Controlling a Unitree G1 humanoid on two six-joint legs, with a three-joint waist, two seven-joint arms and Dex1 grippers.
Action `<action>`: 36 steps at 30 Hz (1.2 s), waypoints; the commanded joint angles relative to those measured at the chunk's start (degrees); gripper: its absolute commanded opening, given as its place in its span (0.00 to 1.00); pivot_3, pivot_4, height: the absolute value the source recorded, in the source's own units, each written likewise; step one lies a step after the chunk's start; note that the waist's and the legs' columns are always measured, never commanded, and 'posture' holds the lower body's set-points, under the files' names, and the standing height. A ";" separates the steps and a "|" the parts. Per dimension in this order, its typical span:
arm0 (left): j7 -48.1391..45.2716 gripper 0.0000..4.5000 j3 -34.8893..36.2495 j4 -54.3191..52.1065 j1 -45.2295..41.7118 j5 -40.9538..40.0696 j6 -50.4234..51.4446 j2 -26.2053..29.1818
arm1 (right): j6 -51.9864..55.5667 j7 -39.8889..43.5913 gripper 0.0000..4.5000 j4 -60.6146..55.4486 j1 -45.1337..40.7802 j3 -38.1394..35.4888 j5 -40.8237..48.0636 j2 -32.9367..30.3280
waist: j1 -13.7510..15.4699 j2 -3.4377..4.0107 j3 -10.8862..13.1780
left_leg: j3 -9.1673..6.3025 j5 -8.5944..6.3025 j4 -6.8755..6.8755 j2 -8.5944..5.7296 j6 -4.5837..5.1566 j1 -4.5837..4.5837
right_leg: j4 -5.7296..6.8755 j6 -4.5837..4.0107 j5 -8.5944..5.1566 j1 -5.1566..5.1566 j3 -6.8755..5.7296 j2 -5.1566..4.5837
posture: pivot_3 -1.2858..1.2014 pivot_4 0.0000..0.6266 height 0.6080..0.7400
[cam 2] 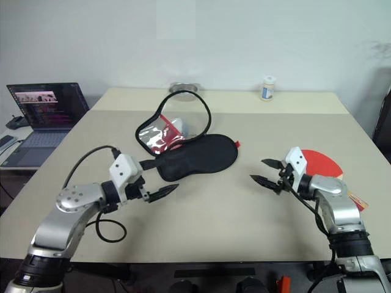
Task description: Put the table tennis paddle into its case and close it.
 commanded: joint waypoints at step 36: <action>-16.11 0.96 -12.35 68.31 -30.93 19.92 -40.71 -3.79 | 19.92 -8.58 0.82 -30.13 1.64 -1.76 15.86 -2.01 | 0.50 -0.10 -0.03 | 0.30 -0.03 0.11 -0.12 0.06 -0.04 | -0.02 0.22 0.12 -0.07 0.20 0.09 | 0.52 0.24 1.00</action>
